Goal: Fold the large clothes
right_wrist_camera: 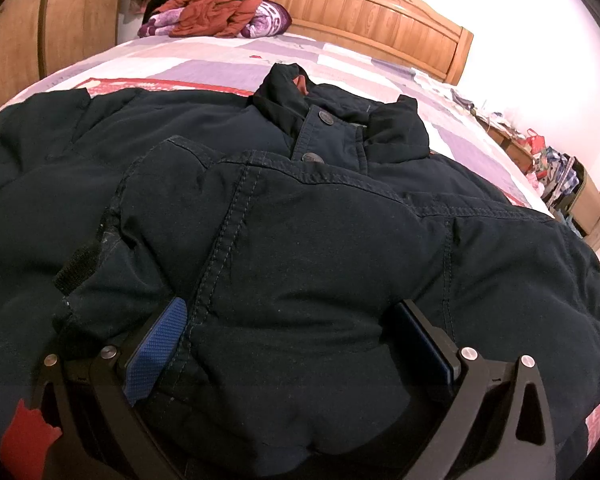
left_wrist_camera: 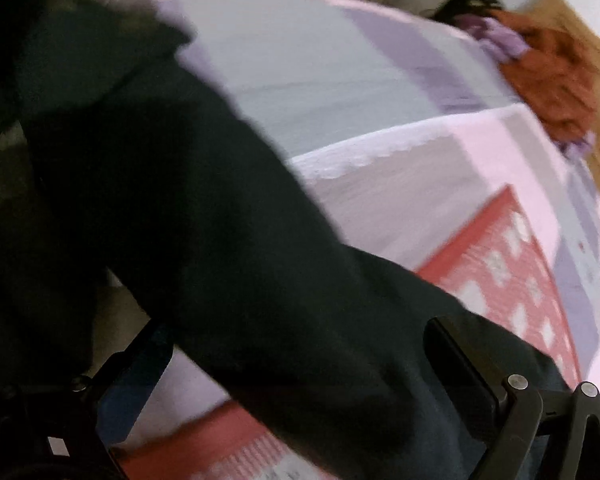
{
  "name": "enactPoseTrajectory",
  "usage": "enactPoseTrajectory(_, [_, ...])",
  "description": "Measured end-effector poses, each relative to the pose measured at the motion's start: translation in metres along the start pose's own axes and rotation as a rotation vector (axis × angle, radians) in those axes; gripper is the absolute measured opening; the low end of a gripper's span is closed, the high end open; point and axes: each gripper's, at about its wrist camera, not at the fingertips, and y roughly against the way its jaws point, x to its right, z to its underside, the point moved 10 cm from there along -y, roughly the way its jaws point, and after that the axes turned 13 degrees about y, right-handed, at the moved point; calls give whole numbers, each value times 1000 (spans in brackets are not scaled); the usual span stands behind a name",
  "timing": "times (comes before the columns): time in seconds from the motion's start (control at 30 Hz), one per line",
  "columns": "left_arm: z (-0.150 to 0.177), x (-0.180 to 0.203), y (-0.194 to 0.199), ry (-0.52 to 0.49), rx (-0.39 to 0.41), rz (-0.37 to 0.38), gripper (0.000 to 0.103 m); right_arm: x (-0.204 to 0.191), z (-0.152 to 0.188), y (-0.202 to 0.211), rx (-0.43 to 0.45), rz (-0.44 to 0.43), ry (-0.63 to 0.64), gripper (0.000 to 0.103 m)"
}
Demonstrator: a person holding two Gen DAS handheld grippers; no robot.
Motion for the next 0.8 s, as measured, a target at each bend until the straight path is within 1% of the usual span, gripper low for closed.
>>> enactPoseTrajectory(0.03, [-3, -5, -11, 48, -25, 16, 79, 0, 0, 0, 0, -1, -1, 103])
enactPoseTrajectory(0.07, [-4, -7, -17, 81, -53, 44, 66, 0, 0, -1, 0, -3, -3, 103])
enactPoseTrajectory(0.1, [-4, -8, -19, 97, -65, 54, 47, 0, 0, -1, 1, -5, -4, 103])
enactPoseTrajectory(0.13, [-6, -6, -17, 103, -57, 62, 35, 0, 0, -1, 1, -7, -6, 103])
enactPoseTrajectory(0.17, [-8, 0, -11, 84, -41, 84, 30, 1, 0, -2, 1, -8, -7, 103])
enactPoseTrajectory(0.2, [-9, 9, -4, 41, -20, 97, 25, 1, 0, -2, 1, -9, -8, 103])
enactPoseTrajectory(0.23, [-7, 20, 9, -22, 10, 105, 23, 1, 0, -2, 1, -10, -9, 103])
enactPoseTrajectory(0.3, [-5, 42, 35, -109, 63, 147, 23, 1, 0, -3, 1, -14, -11, 103])
enactPoseTrajectory(0.37, [1, 75, 70, -192, 114, 226, 22, 2, 0, -3, 0, -16, -12, 103])
enactPoseTrajectory(0.4, [2, 86, 79, -216, 127, 247, 22, 2, 0, -3, -1, -16, -12, 103])
enactPoseTrajectory(0.43, [8, 110, 98, -270, 152, 291, 22, 2, 0, -3, -2, -16, -11, 103])
enactPoseTrajectory(0.47, [9, 121, 109, -294, 160, 321, 22, 2, -1, -3, -3, -14, -8, 103])
enactPoseTrajectory(0.53, [26, 165, 139, -375, 166, 421, 22, 2, -1, -3, -7, -10, -2, 103])
enactPoseTrajectory(0.57, [34, 183, 150, -415, 167, 456, 22, 1, -2, -3, -11, -7, 2, 103])
enactPoseTrajectory(0.6, [46, 205, 163, -463, 166, 499, 22, 1, -2, -3, -14, -7, 5, 103])
enactPoseTrajectory(0.67, [84, 252, 193, -561, 145, 603, 22, 1, -2, -4, -27, -15, 6, 103])
enactPoseTrajectory(0.73, [121, 286, 212, -635, 106, 676, 22, 2, -4, -3, -45, -35, 4, 103])
enactPoseTrajectory(0.77, [149, 305, 223, -678, 67, 723, 22, 3, -5, 0, -52, -54, 0, 103])
enactPoseTrajectory(0.8, [167, 316, 229, -706, 45, 748, 22, 4, -6, 3, -55, -72, -1, 103])
